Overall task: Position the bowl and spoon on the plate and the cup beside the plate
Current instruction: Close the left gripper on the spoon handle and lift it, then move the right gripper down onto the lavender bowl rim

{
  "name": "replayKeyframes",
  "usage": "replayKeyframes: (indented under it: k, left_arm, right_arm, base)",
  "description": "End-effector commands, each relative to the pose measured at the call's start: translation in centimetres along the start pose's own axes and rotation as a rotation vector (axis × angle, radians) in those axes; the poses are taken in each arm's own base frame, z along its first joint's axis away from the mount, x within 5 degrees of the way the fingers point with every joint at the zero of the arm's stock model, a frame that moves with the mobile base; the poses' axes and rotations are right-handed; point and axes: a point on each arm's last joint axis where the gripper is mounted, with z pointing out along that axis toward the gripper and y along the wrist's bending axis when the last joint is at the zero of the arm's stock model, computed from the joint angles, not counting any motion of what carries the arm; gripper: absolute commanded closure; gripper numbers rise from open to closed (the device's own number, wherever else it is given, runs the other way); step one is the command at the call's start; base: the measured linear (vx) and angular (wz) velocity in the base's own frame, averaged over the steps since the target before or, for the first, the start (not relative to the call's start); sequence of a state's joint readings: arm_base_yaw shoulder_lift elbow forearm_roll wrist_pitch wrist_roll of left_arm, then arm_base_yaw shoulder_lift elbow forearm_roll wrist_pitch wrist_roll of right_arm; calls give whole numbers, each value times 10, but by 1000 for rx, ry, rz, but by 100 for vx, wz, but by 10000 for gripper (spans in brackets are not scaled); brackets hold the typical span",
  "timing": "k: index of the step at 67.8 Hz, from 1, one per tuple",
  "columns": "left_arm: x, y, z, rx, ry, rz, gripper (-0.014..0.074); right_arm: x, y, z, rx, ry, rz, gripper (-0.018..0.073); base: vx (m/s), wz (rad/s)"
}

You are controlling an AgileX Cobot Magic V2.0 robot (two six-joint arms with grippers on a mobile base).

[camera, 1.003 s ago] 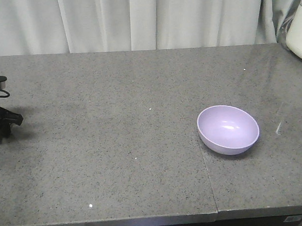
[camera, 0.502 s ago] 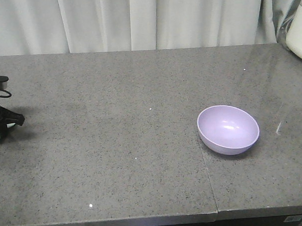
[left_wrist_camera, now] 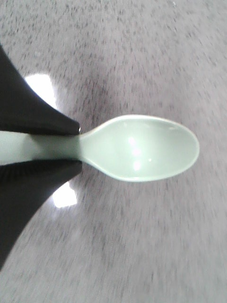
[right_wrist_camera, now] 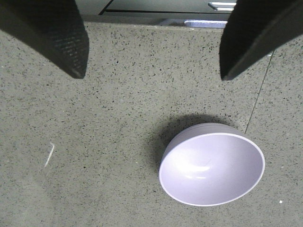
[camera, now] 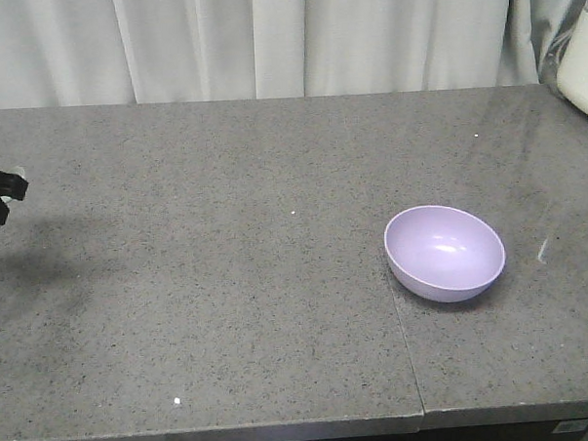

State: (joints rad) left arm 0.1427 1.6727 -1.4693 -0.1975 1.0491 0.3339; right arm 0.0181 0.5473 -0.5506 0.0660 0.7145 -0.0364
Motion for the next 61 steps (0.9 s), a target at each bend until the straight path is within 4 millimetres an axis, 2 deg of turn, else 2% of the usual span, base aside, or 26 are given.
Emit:
replayKeyframes:
  k: [1,12,34,47,61]
  left_arm:
    - [4,-23,-48,51,-208,60,540]
    - [30,-42,-68,137,-276,87,539]
    - [83,-98,-76,228,-246,277,531]
    - [104,-104,-93,233,-281,300,531]
    - [111,-105,-108,219,-345,308,531]
  right_arm:
    - [-15,0,-4,5,-83,-6,-1]
    - [-15,0,-4,5,-83,-6,-1]
    - [-15,0,-4,5,-85,-6,-1]
    - [-13,0,-4,3,-62,-4,-1]
    - [-15,0,7,1,13,-19,9]
  base:
    - [0,0]
    - [0,0]
    - [0,0]
    - [0,0]
    - [0,0]
